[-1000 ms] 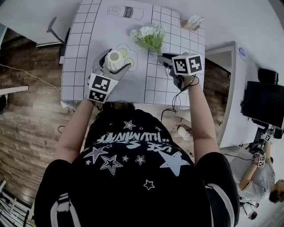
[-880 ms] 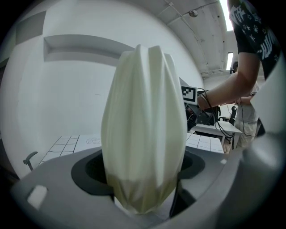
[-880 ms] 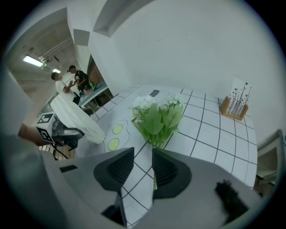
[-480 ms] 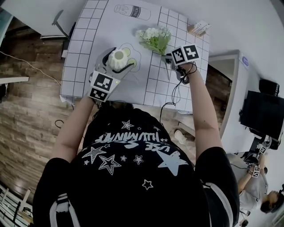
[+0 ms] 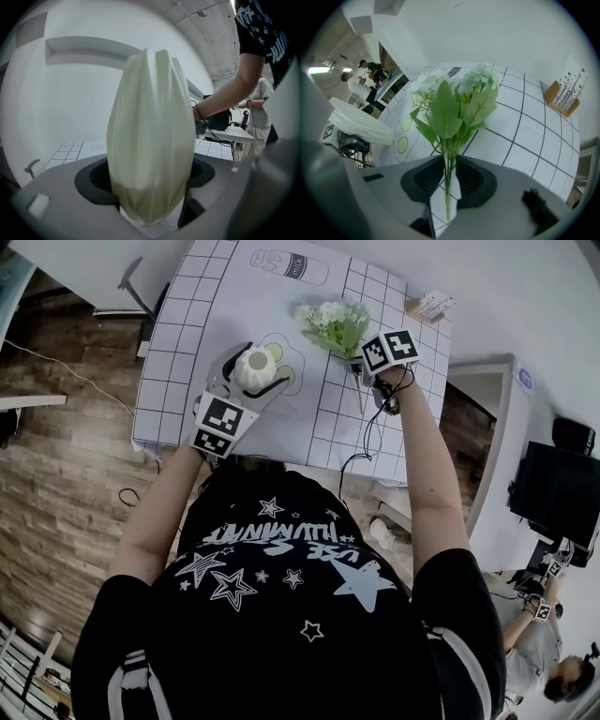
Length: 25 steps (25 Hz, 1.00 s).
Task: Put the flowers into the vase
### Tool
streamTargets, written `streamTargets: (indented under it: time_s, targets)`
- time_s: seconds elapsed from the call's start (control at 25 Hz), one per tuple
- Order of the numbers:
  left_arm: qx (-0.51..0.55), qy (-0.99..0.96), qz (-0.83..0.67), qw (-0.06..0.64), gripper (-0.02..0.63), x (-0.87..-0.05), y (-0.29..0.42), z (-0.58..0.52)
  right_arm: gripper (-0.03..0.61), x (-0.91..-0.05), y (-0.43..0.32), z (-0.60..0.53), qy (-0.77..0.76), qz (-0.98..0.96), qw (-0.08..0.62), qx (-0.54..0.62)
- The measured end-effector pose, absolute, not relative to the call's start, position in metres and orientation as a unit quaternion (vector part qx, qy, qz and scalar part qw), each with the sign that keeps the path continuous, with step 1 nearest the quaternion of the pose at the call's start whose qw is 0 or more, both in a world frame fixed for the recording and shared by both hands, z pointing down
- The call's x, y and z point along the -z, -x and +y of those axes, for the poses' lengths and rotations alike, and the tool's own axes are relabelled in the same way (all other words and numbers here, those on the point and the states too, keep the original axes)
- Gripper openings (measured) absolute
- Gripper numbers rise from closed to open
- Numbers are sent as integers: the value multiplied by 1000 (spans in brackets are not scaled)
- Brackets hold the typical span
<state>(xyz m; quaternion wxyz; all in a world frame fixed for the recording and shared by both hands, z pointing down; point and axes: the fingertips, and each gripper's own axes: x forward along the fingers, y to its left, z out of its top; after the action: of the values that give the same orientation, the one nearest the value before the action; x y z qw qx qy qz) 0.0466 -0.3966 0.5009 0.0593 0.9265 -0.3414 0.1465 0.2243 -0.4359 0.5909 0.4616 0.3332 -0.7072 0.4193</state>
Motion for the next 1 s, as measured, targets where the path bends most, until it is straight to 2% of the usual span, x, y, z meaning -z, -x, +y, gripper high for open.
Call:
streamTargets:
  time_s: [0.4,0.8,1.0]
  targets:
    - [-144,-927,-341,60,400,-502,-46,-397,57,-580,-209,-434,-325,-730,431,-419]
    - [-145,-926,-342,60,400,-503,-46,-397,49,-540,-166,-427,-304,-807,308,-402]
    - [-143,-927,-342,61,400,-504,-45,-398,49,-506,-153,-430,-315,-831,271,-370]
